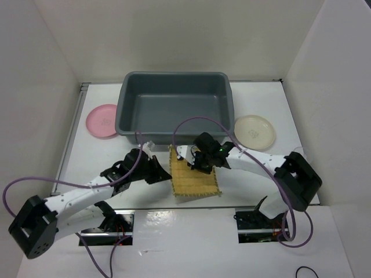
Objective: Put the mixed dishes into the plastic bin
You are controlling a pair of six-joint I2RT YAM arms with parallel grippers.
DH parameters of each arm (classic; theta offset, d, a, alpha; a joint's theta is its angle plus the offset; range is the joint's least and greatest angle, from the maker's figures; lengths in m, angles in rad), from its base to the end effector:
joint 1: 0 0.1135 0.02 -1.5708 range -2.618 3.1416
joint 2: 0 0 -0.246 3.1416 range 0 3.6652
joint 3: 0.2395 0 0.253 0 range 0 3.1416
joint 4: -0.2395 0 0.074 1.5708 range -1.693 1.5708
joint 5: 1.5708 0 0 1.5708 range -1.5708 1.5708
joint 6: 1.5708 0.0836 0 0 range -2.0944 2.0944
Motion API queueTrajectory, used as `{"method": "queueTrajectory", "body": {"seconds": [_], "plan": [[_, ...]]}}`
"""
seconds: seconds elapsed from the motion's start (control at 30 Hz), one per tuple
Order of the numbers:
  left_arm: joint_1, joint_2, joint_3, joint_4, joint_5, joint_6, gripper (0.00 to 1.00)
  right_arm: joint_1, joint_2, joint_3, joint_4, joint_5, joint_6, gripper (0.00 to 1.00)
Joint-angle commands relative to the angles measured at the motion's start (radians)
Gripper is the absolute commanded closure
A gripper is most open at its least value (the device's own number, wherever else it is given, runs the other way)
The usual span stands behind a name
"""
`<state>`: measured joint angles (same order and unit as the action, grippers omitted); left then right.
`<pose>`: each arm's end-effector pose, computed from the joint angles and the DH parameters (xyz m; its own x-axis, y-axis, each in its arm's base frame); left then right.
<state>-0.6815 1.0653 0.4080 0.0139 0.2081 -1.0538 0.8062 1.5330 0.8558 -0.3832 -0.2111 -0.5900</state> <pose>0.1885 -0.1752 0.1326 -0.8777 -0.3832 -0.2877 -0.0369 0.6526 -0.7568 0.2061 0.2401 0.1162 -0.0699 -0.8587 -0.5077 -0.9813 0.1507 -0.1199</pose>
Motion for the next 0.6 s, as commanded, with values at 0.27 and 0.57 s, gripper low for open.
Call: {"method": "queueTrajectory", "body": {"seconds": [0.27, 0.57], "plan": [[-0.012, -0.283, -0.017, 0.018, 0.017, -0.028, 1.00, -0.113, -0.182, -0.026, -0.143, -0.020, -0.001, 1.00], [-0.012, -0.217, -0.058, 0.073, 0.034, -0.038, 1.00, -0.113, -0.077, -0.017, -0.172, 0.068, -0.001, 1.00]]}}
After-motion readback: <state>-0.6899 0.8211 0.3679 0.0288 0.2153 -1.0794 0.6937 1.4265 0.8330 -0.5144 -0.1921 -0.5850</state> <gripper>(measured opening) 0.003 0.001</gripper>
